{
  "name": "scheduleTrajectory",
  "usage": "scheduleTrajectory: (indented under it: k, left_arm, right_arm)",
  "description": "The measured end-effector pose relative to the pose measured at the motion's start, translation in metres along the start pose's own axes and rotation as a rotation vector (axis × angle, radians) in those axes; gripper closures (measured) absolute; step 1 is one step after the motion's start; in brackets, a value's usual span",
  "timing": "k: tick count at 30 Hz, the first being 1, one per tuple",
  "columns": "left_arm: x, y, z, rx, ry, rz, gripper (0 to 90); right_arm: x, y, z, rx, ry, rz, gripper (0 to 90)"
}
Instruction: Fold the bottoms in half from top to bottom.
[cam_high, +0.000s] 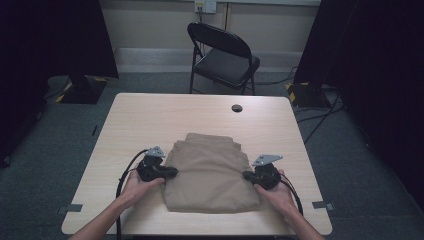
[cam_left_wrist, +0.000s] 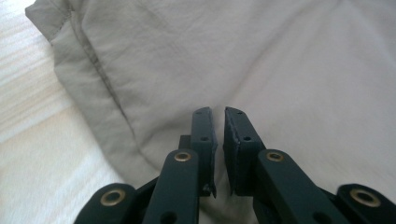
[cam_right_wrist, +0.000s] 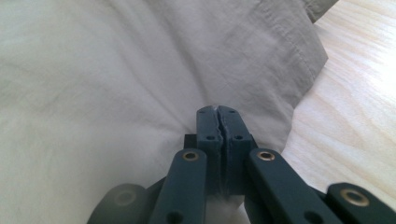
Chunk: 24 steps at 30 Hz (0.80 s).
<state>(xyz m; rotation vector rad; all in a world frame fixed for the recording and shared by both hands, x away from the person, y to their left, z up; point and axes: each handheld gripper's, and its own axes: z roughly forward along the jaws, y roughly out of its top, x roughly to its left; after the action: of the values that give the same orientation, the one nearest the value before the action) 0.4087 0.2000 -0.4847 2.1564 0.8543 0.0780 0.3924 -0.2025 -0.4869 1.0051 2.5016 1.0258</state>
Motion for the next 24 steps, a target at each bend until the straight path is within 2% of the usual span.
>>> scheduleTrajectory:
  k: [3,6,7,10,12,14,15,18,20,22,24]
  left_arm:
    - [0.004,-0.002,0.0,0.013,0.009,-0.011,82.1]
    - [0.003,-0.001,0.002,0.018,0.017,0.004,81.4]
    - [0.002,0.0,0.002,0.015,0.018,0.005,80.1]
    - [0.001,0.005,0.0,-0.008,0.016,0.005,77.6]
    - [-0.001,0.011,-0.003,-0.04,0.007,-0.002,77.5]
    - [-0.002,0.016,-0.003,-0.072,0.001,-0.003,77.6]
    - [-0.003,0.018,-0.001,-0.069,-0.008,-0.001,77.6]
    - [-0.007,0.025,0.009,-0.051,-0.019,0.014,78.9]
    - [-0.01,0.032,0.014,-0.06,-0.037,0.022,79.5]
    - [-0.012,0.036,0.022,-0.058,-0.047,0.03,79.5]
    - [-0.015,0.035,0.032,-0.006,-0.055,0.045,79.4]
  right_arm:
    - [-0.002,0.001,-0.004,-0.014,-0.007,0.02,74.0]
    - [0.004,0.005,-0.014,-0.08,0.023,0.024,70.7]
    - [0.011,0.009,-0.02,-0.109,0.058,0.026,69.5]
    - [0.033,0.013,-0.026,-0.138,0.149,-0.007,70.7]
    - [0.049,0.014,-0.025,-0.133,0.196,-0.045,71.1]
    - [0.062,0.016,-0.023,-0.135,0.233,-0.059,70.8]
    - [0.067,0.017,-0.021,-0.134,0.259,-0.06,70.9]
    - [0.079,0.018,-0.014,-0.103,0.305,-0.105,72.5]
    - [0.084,0.018,-0.009,-0.081,0.33,-0.126,71.9]
    - [0.086,0.016,-0.01,-0.062,0.329,-0.148,69.7]
    - [0.08,0.013,-0.018,-0.068,0.336,-0.144,66.7]
